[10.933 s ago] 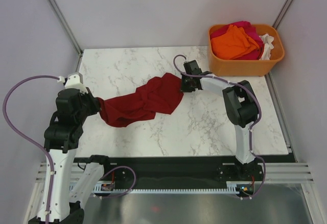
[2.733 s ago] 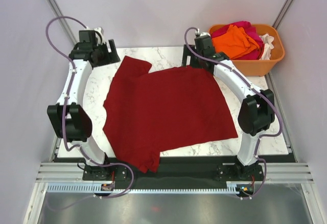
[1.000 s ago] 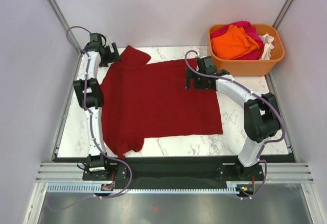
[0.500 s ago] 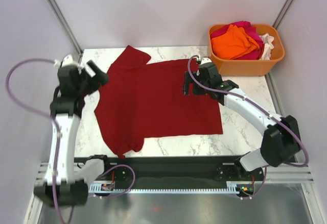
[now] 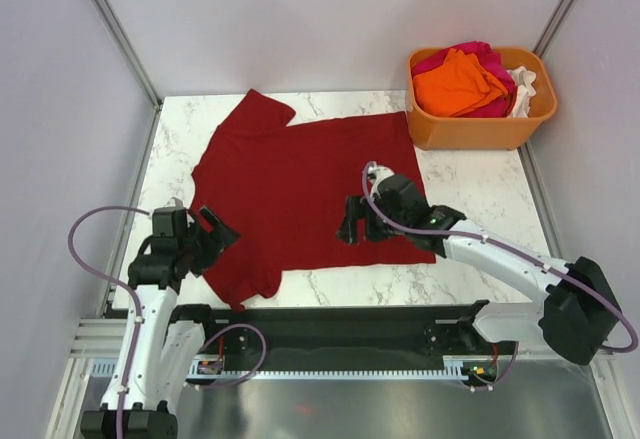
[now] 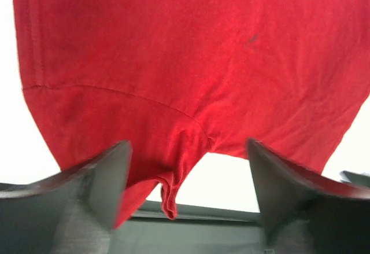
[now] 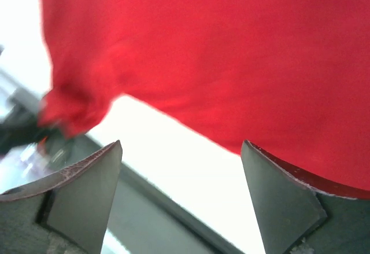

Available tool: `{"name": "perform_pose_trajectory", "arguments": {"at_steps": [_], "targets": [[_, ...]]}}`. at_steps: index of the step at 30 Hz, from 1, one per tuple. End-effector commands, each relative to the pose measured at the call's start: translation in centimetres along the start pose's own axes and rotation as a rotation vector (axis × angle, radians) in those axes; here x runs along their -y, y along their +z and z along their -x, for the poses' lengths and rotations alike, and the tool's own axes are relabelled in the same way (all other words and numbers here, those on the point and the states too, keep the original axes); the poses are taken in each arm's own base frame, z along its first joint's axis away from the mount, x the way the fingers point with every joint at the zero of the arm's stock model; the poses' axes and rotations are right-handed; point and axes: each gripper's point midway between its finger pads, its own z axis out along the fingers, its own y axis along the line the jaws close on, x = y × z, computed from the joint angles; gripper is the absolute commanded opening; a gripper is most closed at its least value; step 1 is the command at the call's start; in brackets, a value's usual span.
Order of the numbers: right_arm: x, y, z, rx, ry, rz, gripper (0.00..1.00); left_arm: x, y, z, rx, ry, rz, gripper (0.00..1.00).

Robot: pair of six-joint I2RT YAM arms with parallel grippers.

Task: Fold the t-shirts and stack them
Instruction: Flatten the tshirt out

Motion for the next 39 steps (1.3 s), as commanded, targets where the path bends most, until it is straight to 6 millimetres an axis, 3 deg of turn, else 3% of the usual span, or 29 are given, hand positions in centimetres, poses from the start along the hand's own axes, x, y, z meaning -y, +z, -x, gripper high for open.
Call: {"name": "perform_pose_trajectory", "arguments": {"at_steps": [1,2,3,4,5,6,8,9,11,12,13,14,17,24,28,32,37,39], "targets": [[-9.6,0.0,-2.9,-0.094,-0.023,0.372,0.91,3.4,-0.6,1.7,-0.008,-0.066,-0.079,0.82],[-10.9,0.3,-3.9,-0.125,-0.019,0.398,0.87,3.4,-0.6,4.3,0.069,-0.051,-0.013,0.90],[-12.2,1.4,-4.4,-0.137,-0.040,0.408,0.79,3.4,-0.6,5.6,0.100,-0.010,0.012,0.94],[-14.1,1.5,-6.3,-0.176,-0.080,0.434,0.75,3.7,-0.3,6.2,0.090,-0.016,0.027,0.94],[-14.2,3.2,-7.8,-0.219,-0.090,0.409,0.64,3.4,0.7,7.4,0.072,-0.049,0.075,0.94],[-15.6,3.6,-7.6,-0.220,-0.103,0.427,0.60,2.7,1.6,7.9,0.051,-0.073,0.115,0.94],[-16.6,5.7,-9.6,-0.277,-0.111,0.434,0.49,1.3,3.0,8.6,0.019,-0.120,0.180,0.94],[-17.8,6.2,-9.1,-0.269,-0.099,0.461,0.46,0.1,4.6,8.0,-0.041,-0.139,0.237,0.94],[-18.2,7.9,-10.4,-0.314,-0.078,0.476,0.39,-1.2,5.6,7.0,-0.089,-0.157,0.282,0.94],[-19.3,8.3,-9.8,-0.302,-0.075,0.503,0.39,-1.7,6.2,7.4,-0.089,-0.019,0.258,0.96],[-19.7,8.7,-9.9,-0.318,-0.067,0.516,0.38,2.1,7.3,8.6,-0.060,-0.007,0.056,0.69],[-19.6,9.7,-10.3,-0.331,-0.066,0.507,0.38,1.7,7.6,8.0,-0.072,-0.012,0.055,0.68],[-21.6,10.8,-9.3,-0.318,-0.057,0.555,0.37,1.0,8.2,7.9,-0.065,-0.010,0.079,0.68],[-23.4,13.9,-9.0,-0.303,-0.014,0.588,0.35,-0.5,9.4,7.9,-0.070,-0.003,0.130,0.67],[-22.7,15.8,-9.2,-0.283,-0.017,0.548,0.34,-1.1,9.9,8.3,-0.075,-0.018,0.136,0.67],[-22.1,17.5,-10.8,-0.315,-0.022,0.526,0.32,-1.1,10.7,8.7,-0.086,-0.029,0.135,0.66],[-22.8,16.8,-13.0,-0.352,-0.035,0.544,0.30,-2.0,12.2,8.5,-0.119,-0.047,0.164,0.63],[-23.0,16.2,-12.9,-0.340,-0.036,0.542,0.30,-2.1,12.7,8.5,-0.121,-0.047,0.166,0.62]]}}
